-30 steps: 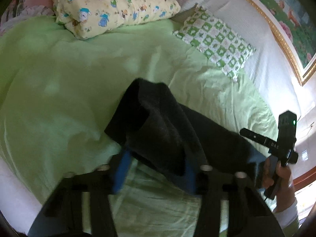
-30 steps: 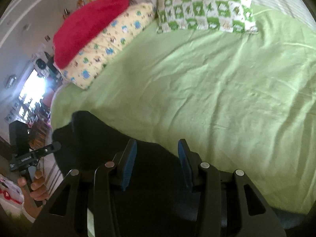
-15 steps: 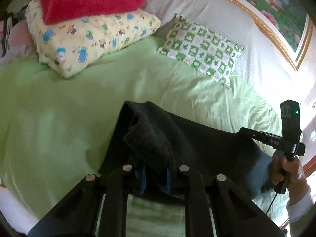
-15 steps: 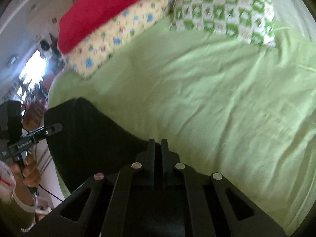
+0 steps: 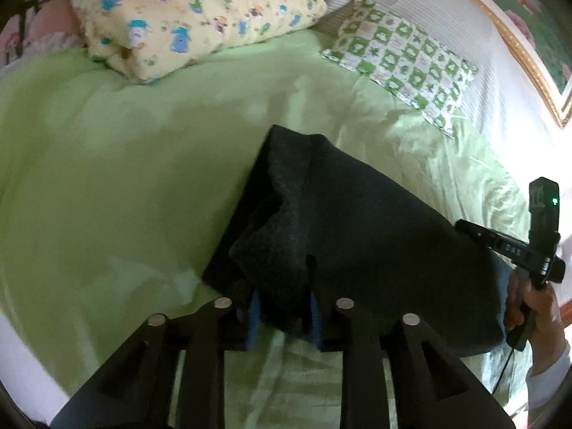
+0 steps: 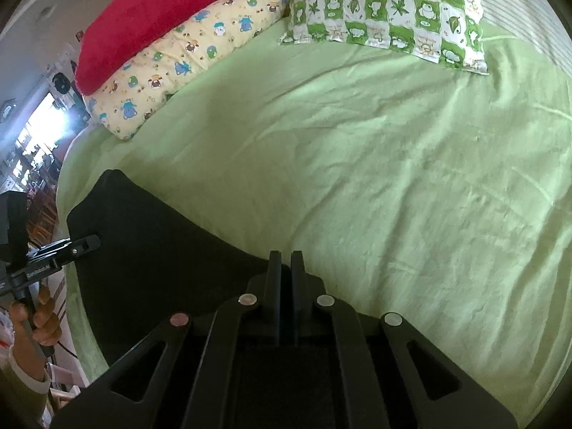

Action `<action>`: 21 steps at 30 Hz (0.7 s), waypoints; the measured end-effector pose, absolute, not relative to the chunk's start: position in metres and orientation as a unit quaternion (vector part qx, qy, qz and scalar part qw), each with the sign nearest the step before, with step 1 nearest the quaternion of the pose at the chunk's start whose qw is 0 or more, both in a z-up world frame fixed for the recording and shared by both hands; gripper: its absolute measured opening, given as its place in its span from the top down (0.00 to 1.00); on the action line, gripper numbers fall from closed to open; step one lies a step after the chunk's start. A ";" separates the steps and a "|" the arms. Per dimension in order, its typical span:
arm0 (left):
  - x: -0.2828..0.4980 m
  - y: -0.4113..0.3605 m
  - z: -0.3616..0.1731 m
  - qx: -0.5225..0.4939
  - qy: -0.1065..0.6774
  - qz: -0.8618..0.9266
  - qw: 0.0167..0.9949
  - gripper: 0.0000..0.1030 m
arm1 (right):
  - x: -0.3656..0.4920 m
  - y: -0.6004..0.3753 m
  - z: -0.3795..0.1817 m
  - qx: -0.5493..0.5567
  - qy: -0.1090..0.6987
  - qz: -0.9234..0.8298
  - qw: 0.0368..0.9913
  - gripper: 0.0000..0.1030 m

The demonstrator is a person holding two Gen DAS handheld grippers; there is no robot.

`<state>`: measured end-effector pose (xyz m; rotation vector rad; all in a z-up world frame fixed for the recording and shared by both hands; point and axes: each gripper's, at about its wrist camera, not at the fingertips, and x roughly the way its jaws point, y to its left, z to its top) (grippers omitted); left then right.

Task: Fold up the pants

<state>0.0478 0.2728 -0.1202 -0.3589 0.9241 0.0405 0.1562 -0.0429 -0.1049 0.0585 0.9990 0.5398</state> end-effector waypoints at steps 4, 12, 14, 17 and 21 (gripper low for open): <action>0.043 0.273 -0.120 -0.151 0.446 0.080 0.879 0.31 | 0.156 -0.045 -0.109 0.047 0.474 0.251 0.843 0.95; 0.052 0.275 -0.127 -0.152 0.462 0.061 0.871 0.39 | 0.134 -0.083 -0.098 0.141 0.462 0.216 0.849 0.90; 0.050 0.276 -0.124 -0.157 0.465 0.064 0.869 0.39 | 0.115 -0.100 -0.087 0.161 0.445 0.211 0.855 0.89; 0.044 0.273 -0.115 -0.153 0.466 0.057 0.870 0.39 | 0.077 -0.133 -0.073 0.184 0.423 0.187 0.867 0.89; 0.032 0.258 -0.091 -0.135 0.449 0.042 0.882 0.37 | 0.030 -0.175 -0.061 0.214 0.405 0.146 0.877 0.76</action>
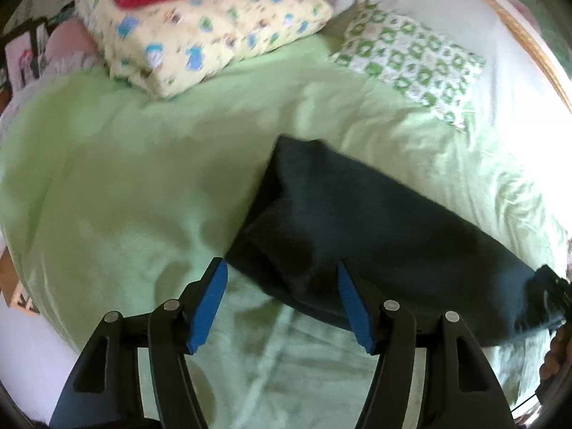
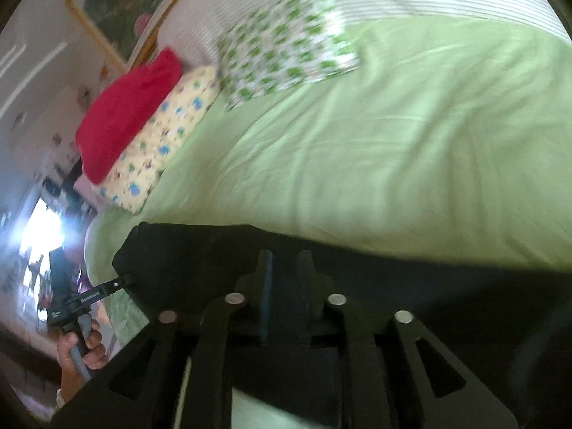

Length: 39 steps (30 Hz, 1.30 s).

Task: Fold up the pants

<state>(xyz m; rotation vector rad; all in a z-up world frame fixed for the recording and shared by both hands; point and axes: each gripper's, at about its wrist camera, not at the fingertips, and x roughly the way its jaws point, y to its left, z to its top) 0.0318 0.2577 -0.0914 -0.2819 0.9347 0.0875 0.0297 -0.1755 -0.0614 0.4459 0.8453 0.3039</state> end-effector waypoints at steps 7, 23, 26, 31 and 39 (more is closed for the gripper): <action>0.036 0.195 -0.059 -0.101 0.435 -0.034 0.894 0.34 | -0.052 -0.237 -0.051 0.255 0.381 0.071 0.886 0.66; 0.049 0.032 -0.059 -0.030 0.465 -0.201 0.862 0.34 | -0.139 -0.308 -0.064 0.337 0.344 -0.032 0.876 0.54; 0.052 0.009 -0.057 -0.018 0.468 -0.228 0.854 0.34 | -0.143 -0.322 -0.067 0.364 0.334 -0.045 0.868 0.49; 0.060 -0.022 -0.047 0.007 0.460 -0.255 0.850 0.30 | -0.145 -0.333 -0.072 0.396 0.322 -0.049 0.858 0.37; 0.081 -0.072 -0.044 0.041 0.468 -0.287 0.835 0.29 | -0.135 -0.350 -0.090 0.460 0.315 -0.056 0.829 0.37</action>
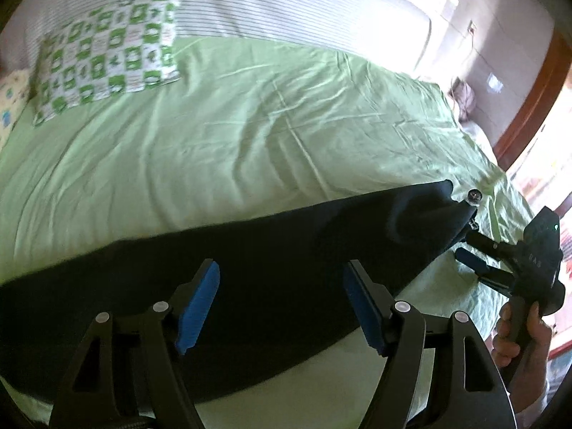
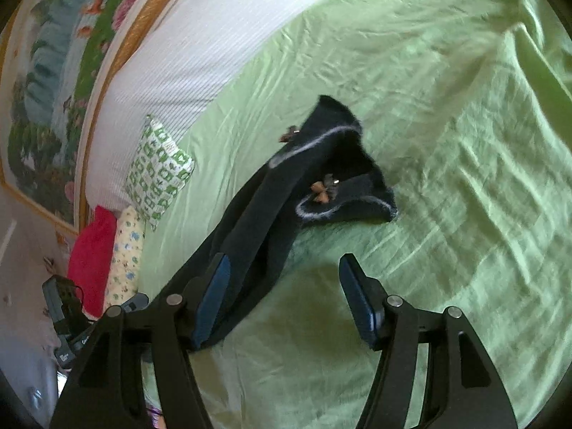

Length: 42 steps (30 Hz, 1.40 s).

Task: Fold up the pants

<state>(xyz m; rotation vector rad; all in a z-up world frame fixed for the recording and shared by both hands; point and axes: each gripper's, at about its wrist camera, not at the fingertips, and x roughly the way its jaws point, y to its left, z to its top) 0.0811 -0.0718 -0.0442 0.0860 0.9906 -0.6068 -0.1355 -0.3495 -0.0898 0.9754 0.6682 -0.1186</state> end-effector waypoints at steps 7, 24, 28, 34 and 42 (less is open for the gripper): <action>0.100 -0.120 -0.043 0.074 0.470 -0.315 0.821 0.29 | -0.131 -0.381 -0.103 0.555 0.264 -0.066 0.786 0.35; 0.148 -0.281 -0.084 0.173 0.514 -0.471 0.696 0.29 | -0.133 -0.396 -0.111 0.489 0.240 -0.012 0.839 0.81; 0.148 -0.317 -0.101 0.197 0.530 -0.499 0.657 0.38 | -0.131 -0.399 -0.114 0.495 0.244 -0.010 0.834 0.81; 0.139 -0.343 -0.104 0.198 0.531 -0.536 0.626 0.72 | -0.130 -0.398 -0.114 0.488 0.245 -0.014 0.837 0.81; 0.121 -0.341 -0.090 0.196 0.495 -0.557 0.637 0.91 | -0.135 -0.392 -0.104 0.455 0.237 -0.010 0.858 0.81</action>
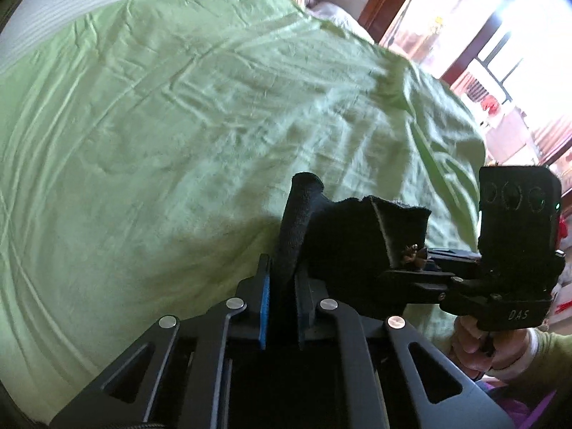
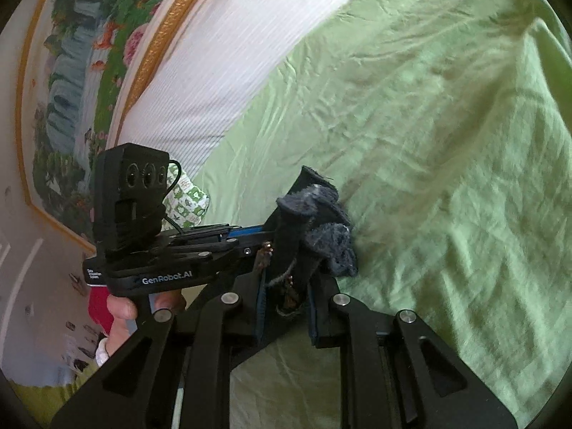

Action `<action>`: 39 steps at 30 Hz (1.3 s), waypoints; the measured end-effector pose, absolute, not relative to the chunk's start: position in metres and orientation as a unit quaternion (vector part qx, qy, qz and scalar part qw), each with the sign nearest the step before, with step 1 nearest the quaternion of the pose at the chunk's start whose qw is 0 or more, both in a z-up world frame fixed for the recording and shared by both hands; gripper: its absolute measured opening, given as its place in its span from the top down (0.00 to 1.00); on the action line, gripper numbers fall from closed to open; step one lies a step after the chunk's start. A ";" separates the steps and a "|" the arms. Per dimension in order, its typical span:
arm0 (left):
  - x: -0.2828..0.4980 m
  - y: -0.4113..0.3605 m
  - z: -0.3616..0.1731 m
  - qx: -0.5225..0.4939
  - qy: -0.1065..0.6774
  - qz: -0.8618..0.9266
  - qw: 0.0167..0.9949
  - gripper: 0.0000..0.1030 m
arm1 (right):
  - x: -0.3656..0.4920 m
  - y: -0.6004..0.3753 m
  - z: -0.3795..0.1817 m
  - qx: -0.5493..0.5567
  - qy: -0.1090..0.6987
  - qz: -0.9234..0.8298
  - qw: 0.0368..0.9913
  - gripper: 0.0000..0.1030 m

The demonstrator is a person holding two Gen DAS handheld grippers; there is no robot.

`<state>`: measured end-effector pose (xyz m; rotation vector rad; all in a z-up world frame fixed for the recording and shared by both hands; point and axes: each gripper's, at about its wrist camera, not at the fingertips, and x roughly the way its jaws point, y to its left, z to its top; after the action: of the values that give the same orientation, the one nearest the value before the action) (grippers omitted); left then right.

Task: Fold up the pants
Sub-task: 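Bring the cuff end toward the left gripper while the left gripper grasps it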

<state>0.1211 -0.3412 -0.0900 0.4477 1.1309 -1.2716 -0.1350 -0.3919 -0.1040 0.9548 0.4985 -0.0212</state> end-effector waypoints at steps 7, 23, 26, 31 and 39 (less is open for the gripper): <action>0.124 -0.304 -0.047 0.136 0.465 -0.565 0.667 0.92 | -0.137 -0.379 -0.071 0.418 0.212 0.027 0.883 0.82; 0.122 -0.153 -0.004 -0.002 0.430 -0.529 0.732 0.93 | -0.081 -0.269 0.003 0.283 0.236 0.199 0.908 0.82; 0.124 -0.117 -0.015 -0.033 0.436 -0.511 0.740 0.93 | -0.068 -0.248 0.000 0.273 0.250 0.225 0.902 0.82; 0.124 -0.067 -0.042 -0.081 0.454 -0.478 0.748 0.93 | -0.045 -0.212 -0.014 0.245 0.289 0.262 0.887 0.82; 0.128 -0.006 -0.102 -0.155 0.499 -0.412 0.746 0.93 | -0.005 -0.175 -0.050 0.216 0.356 0.287 0.863 0.82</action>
<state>0.1281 -0.0061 -0.1023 -0.3382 1.0921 -0.9018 -0.0054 -0.1749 -0.0505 0.4530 0.7467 0.6014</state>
